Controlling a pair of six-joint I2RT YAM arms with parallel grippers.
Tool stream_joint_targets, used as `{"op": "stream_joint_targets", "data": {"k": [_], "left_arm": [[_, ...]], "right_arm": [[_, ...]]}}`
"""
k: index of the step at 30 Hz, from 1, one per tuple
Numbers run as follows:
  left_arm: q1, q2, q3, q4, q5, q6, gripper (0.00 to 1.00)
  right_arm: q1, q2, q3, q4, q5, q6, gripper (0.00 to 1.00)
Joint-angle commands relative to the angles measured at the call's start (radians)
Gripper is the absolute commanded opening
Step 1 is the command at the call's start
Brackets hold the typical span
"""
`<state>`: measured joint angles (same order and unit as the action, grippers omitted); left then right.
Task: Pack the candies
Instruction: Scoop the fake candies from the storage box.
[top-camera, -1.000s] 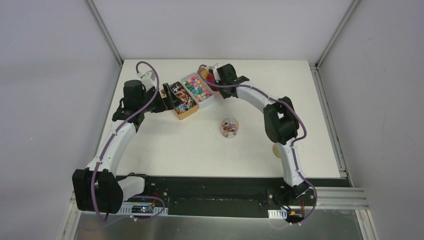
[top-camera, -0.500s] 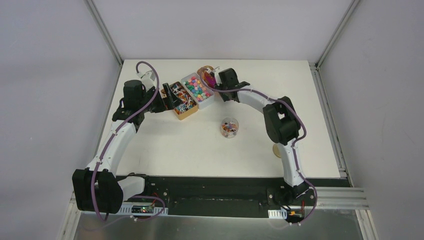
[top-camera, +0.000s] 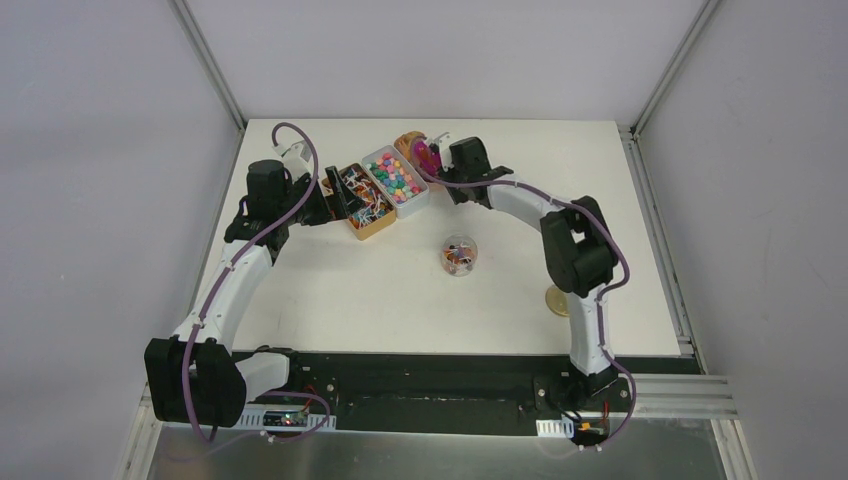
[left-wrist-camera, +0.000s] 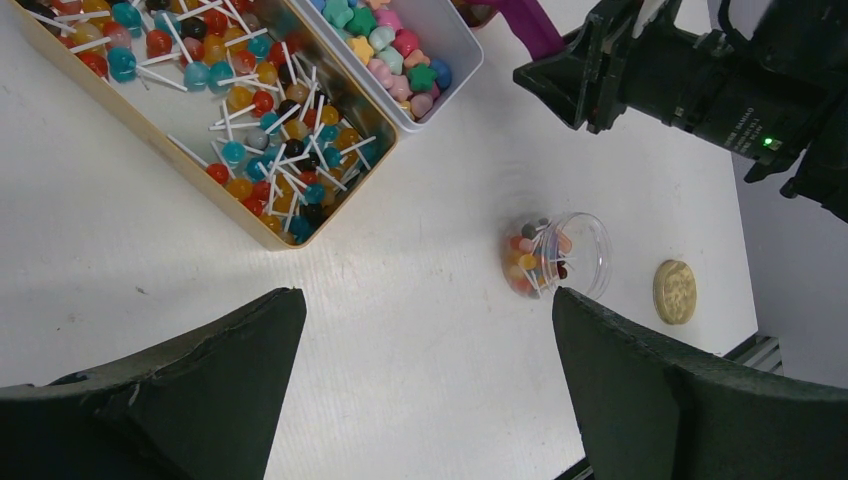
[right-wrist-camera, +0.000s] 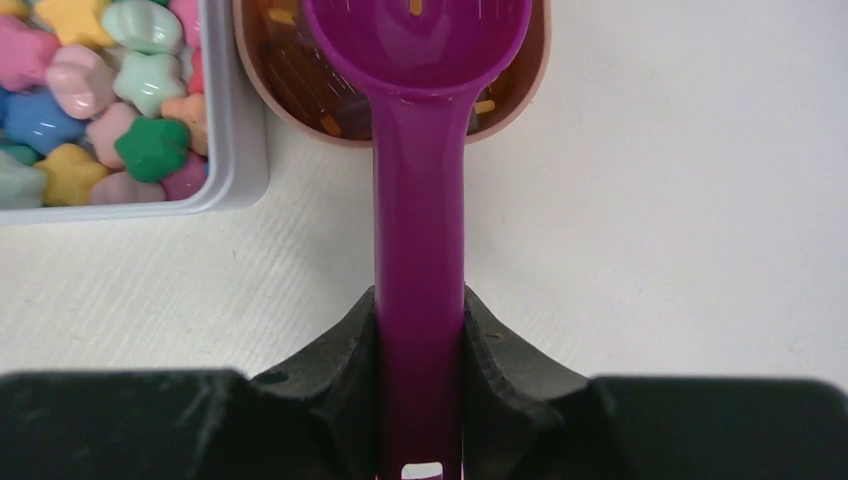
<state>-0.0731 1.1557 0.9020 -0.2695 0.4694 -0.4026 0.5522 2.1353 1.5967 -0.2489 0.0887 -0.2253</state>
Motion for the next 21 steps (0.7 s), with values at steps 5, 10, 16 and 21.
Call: {"op": "stream_joint_targets", "data": {"k": [5, 10, 16, 21], "left_arm": [[-0.005, -0.027, 0.038, 0.015, -0.029, 0.021, 0.99], [-0.005, -0.025, 0.038, 0.015, -0.028, 0.019, 0.99], [-0.005, -0.025, 0.038, 0.016, -0.028, 0.019, 0.99], [-0.005, -0.025, 0.040, 0.016, -0.026, 0.018, 0.99]], "right_arm": [[0.002, -0.168, -0.010, 0.060, -0.029, -0.012, 0.00], [0.002, -0.220, -0.038, 0.044, -0.039, -0.032, 0.00], [0.002, -0.341, -0.120, 0.017, -0.040, -0.106, 0.00], [0.002, -0.485, -0.242, 0.011, -0.052, -0.176, 0.00]]}}
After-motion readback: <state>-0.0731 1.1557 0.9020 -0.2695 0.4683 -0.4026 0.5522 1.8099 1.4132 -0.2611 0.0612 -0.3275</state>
